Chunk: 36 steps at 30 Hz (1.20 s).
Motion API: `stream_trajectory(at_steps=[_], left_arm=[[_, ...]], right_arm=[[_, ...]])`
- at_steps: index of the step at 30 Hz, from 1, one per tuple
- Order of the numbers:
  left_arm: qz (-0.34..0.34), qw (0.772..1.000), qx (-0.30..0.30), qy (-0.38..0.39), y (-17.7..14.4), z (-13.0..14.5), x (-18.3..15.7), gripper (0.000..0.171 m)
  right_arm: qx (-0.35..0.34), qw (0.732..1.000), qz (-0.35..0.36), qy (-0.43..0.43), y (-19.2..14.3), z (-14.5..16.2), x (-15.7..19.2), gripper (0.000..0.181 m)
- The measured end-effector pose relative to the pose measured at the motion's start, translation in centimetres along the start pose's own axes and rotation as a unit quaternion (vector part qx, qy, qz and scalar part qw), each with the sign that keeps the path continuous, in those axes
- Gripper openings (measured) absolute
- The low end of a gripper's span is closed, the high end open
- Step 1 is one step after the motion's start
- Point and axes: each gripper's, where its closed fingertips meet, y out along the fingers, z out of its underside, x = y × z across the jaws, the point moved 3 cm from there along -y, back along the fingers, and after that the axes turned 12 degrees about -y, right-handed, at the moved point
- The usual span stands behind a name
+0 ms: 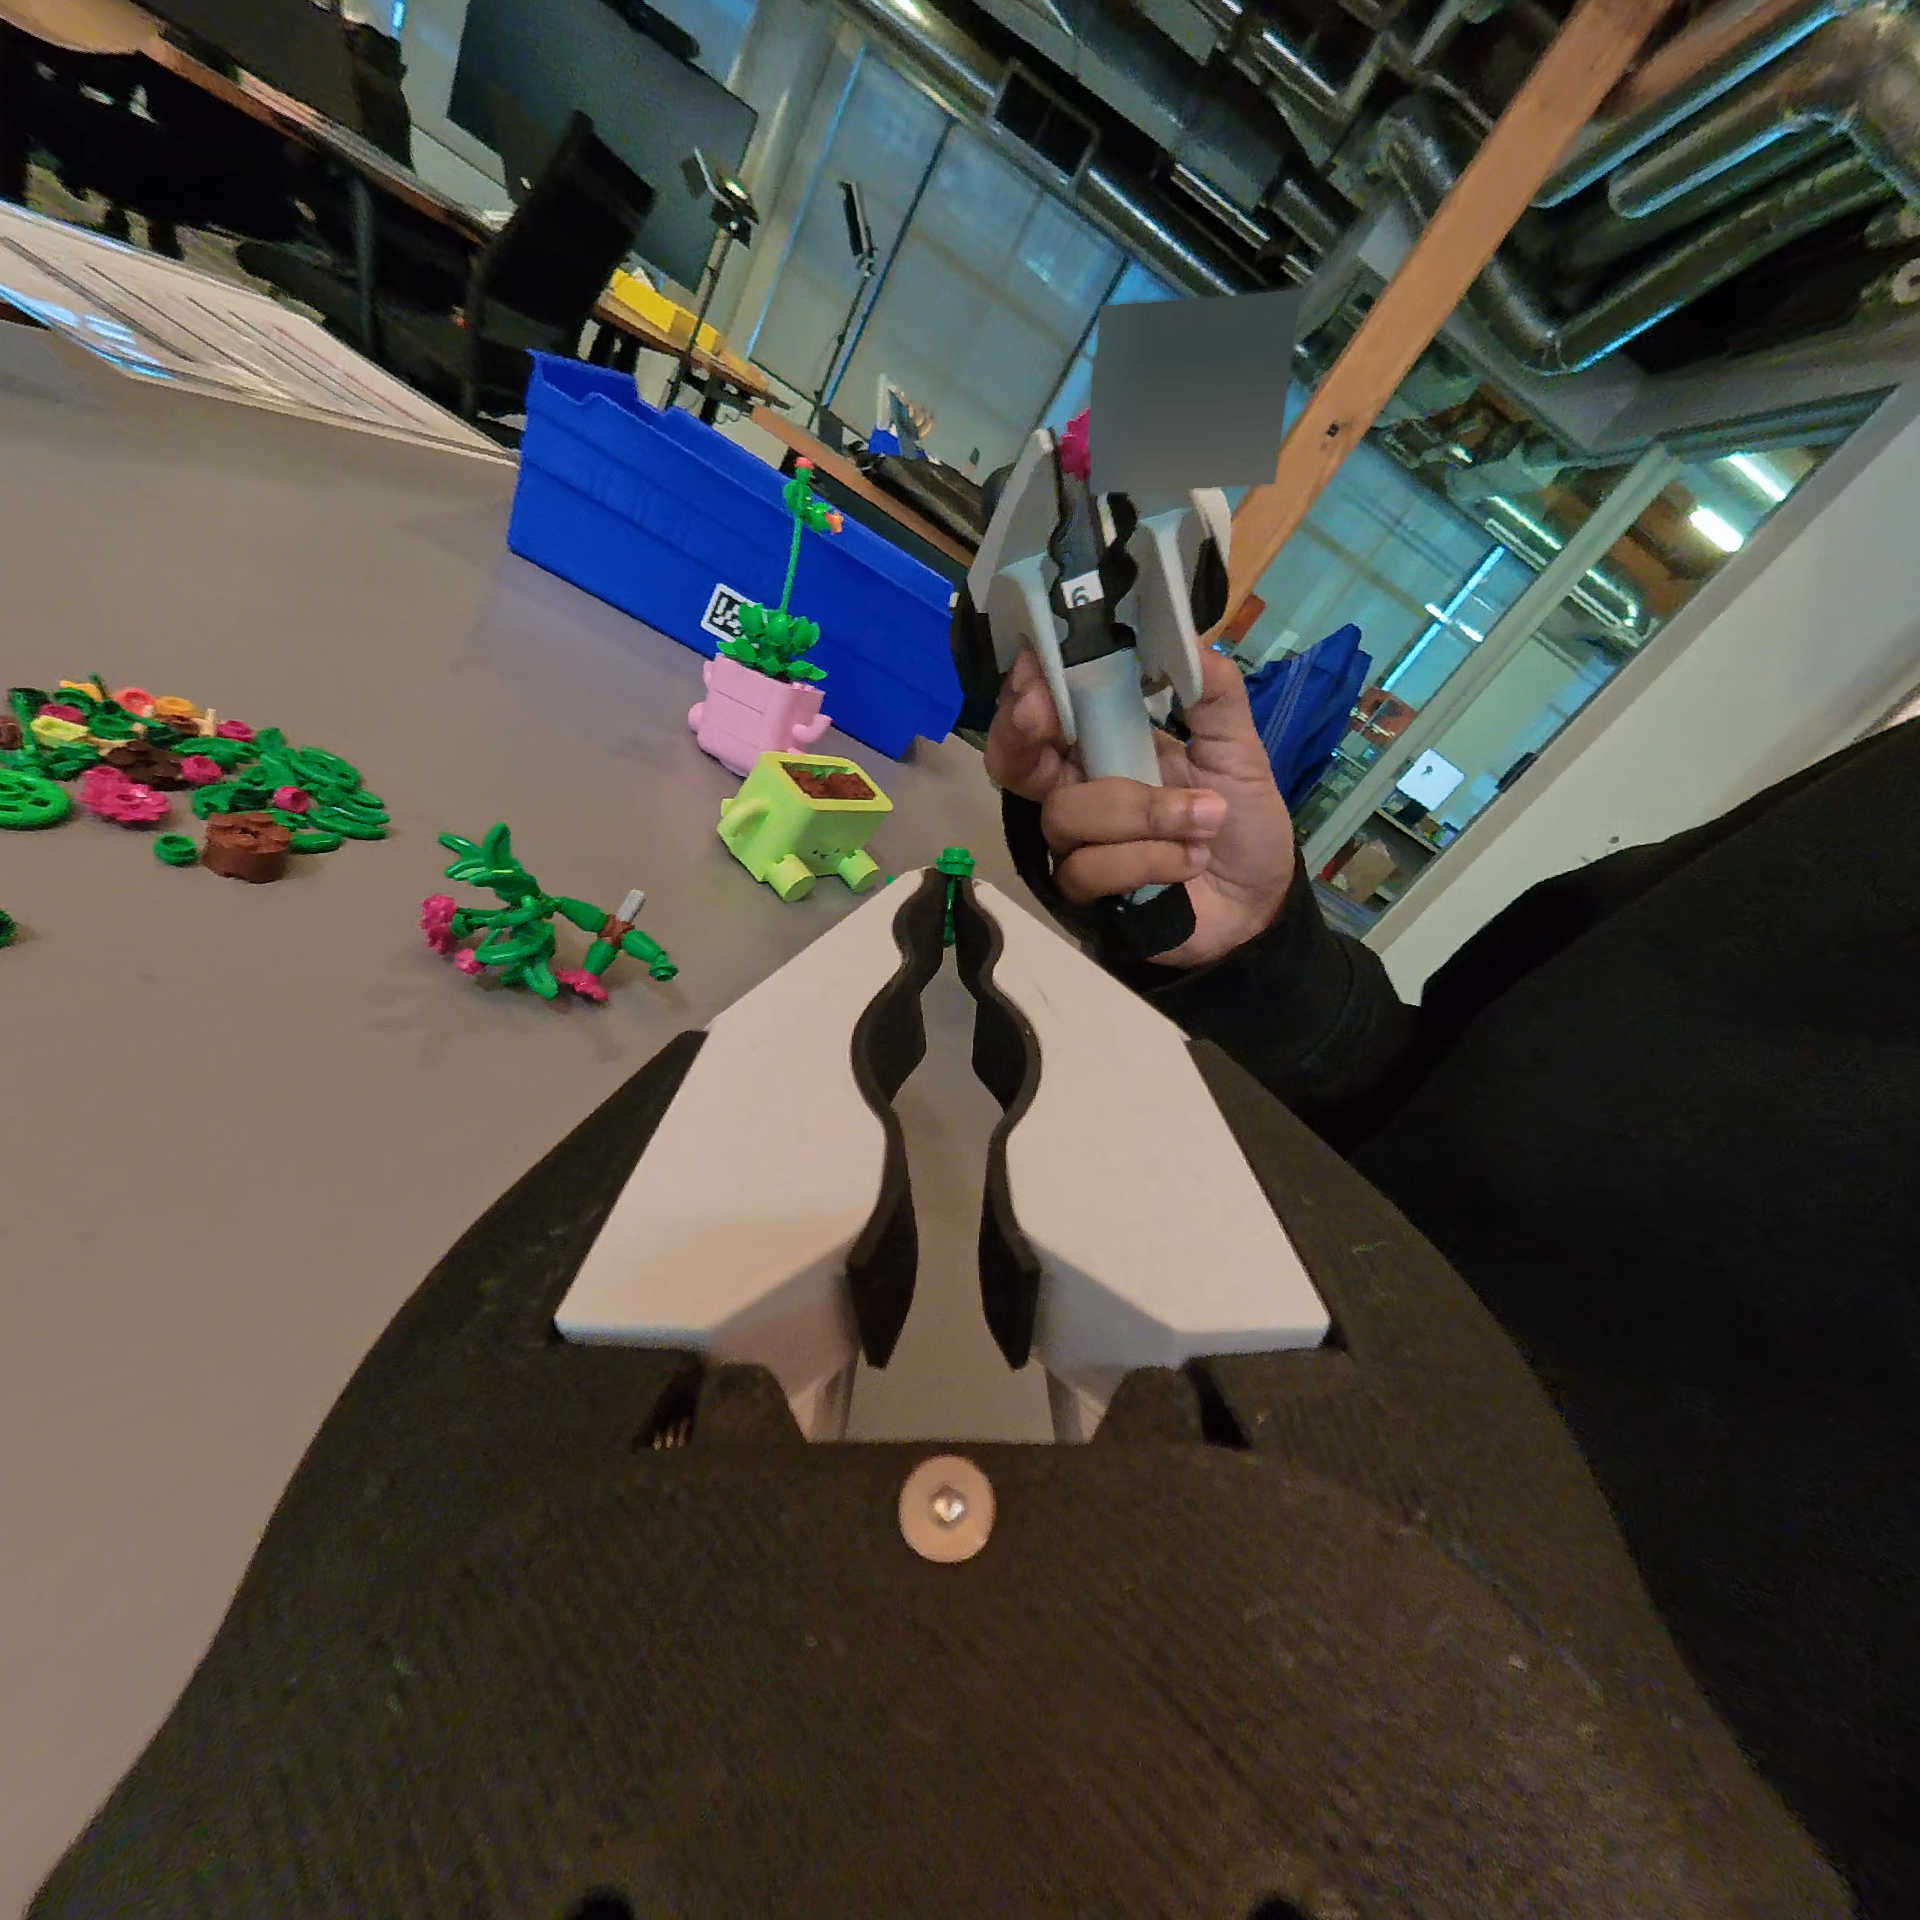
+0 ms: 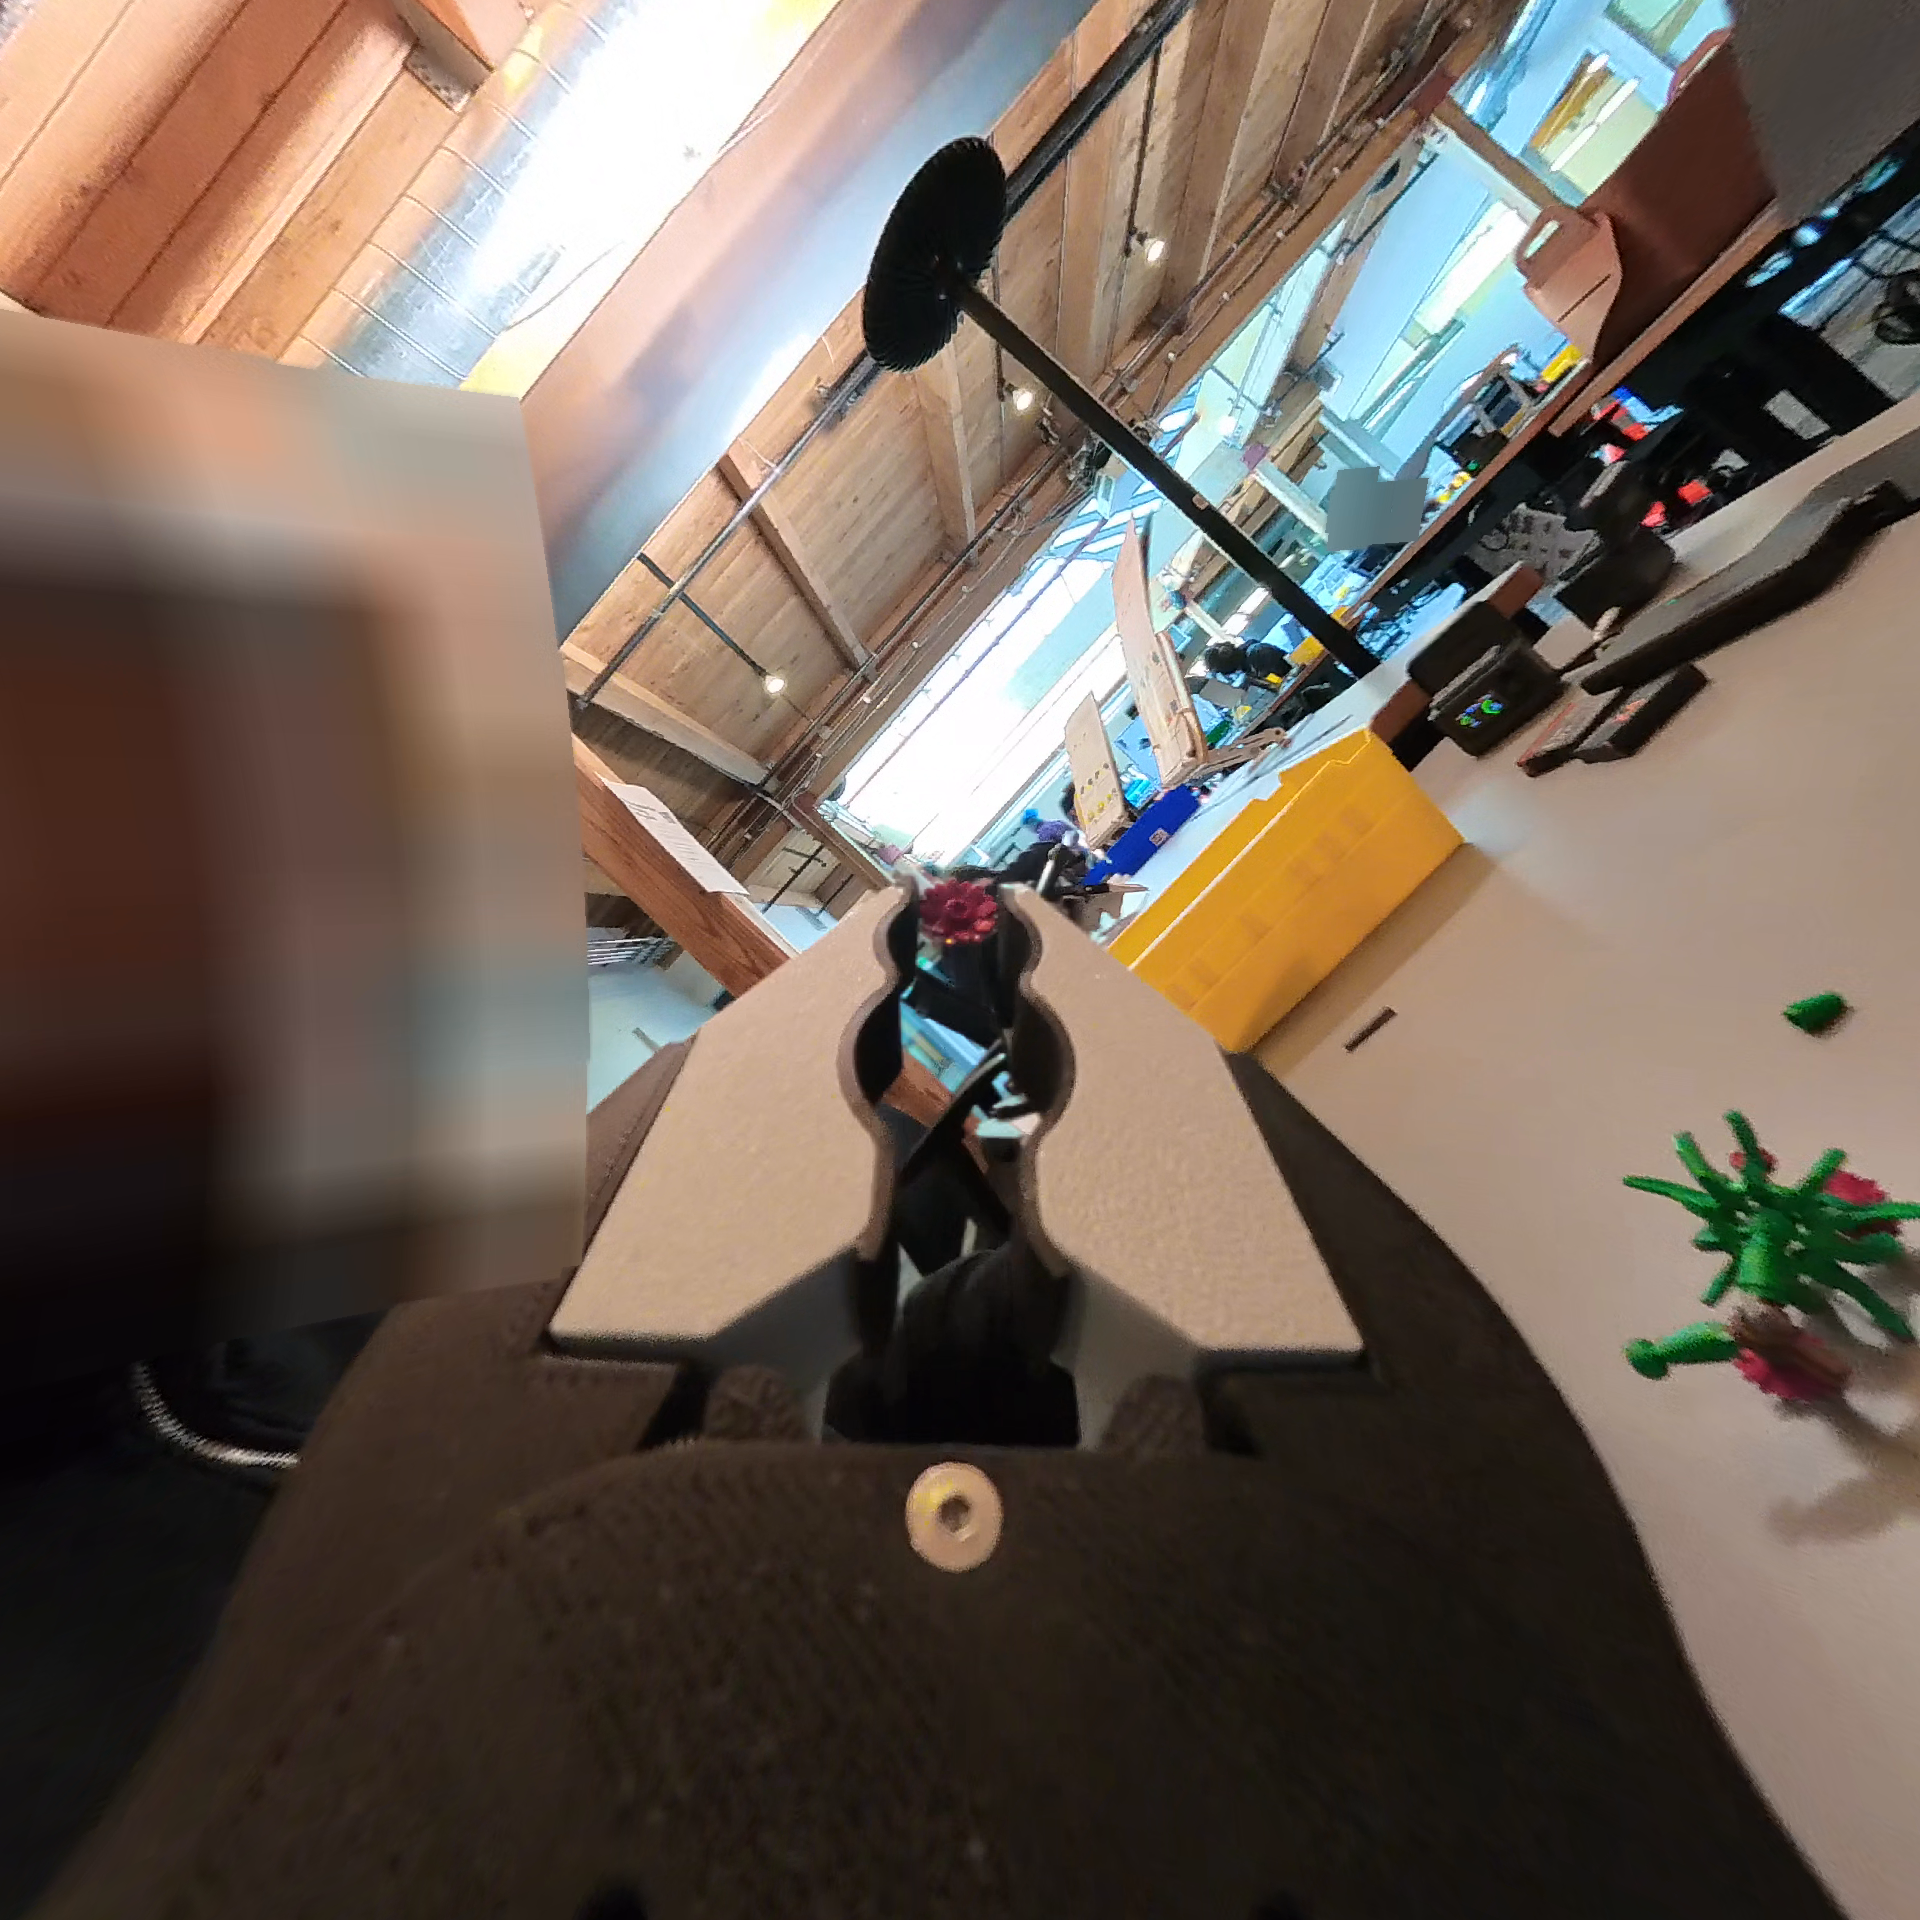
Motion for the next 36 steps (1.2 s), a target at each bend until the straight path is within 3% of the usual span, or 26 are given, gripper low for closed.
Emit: stream_trajectory(at_steps=[3, 6, 9, 12, 15, 21, 27, 29, 32, 34, 36], left_arm=[[-0.018, 1.0, -0.014, 0.009, -0.3, -0.3, 0.6, 0.0], [-0.04, 0.999, -0.024, 0.025, -0.5, -0.5, 1.2, 0.0], [-0.055, 0.997, -0.032, 0.039, -0.7, -0.7, 1.5, 0.0], [-0.061, 0.996, -0.039, 0.043, -0.8, -0.9, 1.6, 0.0], [-0.062, 0.996, -0.045, 0.046, -0.9, -1.0, 1.6, 0.0], [-0.059, 0.996, -0.054, 0.041, -1.3, -1.2, 1.6, 0.0], [-0.057, 0.996, -0.068, 0.025, -1.6, -1.5, 1.8, 0.0], [-0.058, 0.996, -0.068, 0.024, -1.6, -1.5, 1.8, 0.0], [-0.062, 0.995, -0.069, 0.028, -1.6, -1.5, 1.8, 0.0], [-0.067, 0.995, -0.071, 0.034, -1.6, -1.5, 1.8, 0.0], [-0.073, 0.993, -0.077, 0.047, -1.6, -1.6, 1.7, 0.0]], right_arm=[[-0.006, 1.0, -0.014, -0.014, 0.8, -0.5, 0.5, 0.012], [0.056, 0.99, 0.063, -0.117, 2.7, -0.4, -0.6, 0.013], [0.145, 0.926, 0.268, -0.221, 3.7, 0.0, -6.4, 0.013], [0.224, 0.845, 0.417, -0.247, 3.1, 1.2, -13.0, 0.013], [0.307, 0.802, 0.463, -0.219, 2.2, 3.8, -17.4, 0.013], [0.342, 0.77, 0.487, -0.23, 1.3, 4.7, -19.8, 0.014], [0.32, 0.788, 0.47, -0.237, 2.0, 3.7, -18.9, 0.023], [0.304, 0.808, 0.443, -0.243, 2.8, 3.1, -17.6, 0.031], [0.268, 0.87, 0.33, -0.251, 5.3, 2.6, -13.1, 0.033], [0.26, 0.913, 0.196, -0.247, 6.8, 3.3, -8.6, 0.032], [0.254, 0.935, 0.087, -0.23, 7.1, 4.0, -4.8, 0.025]])
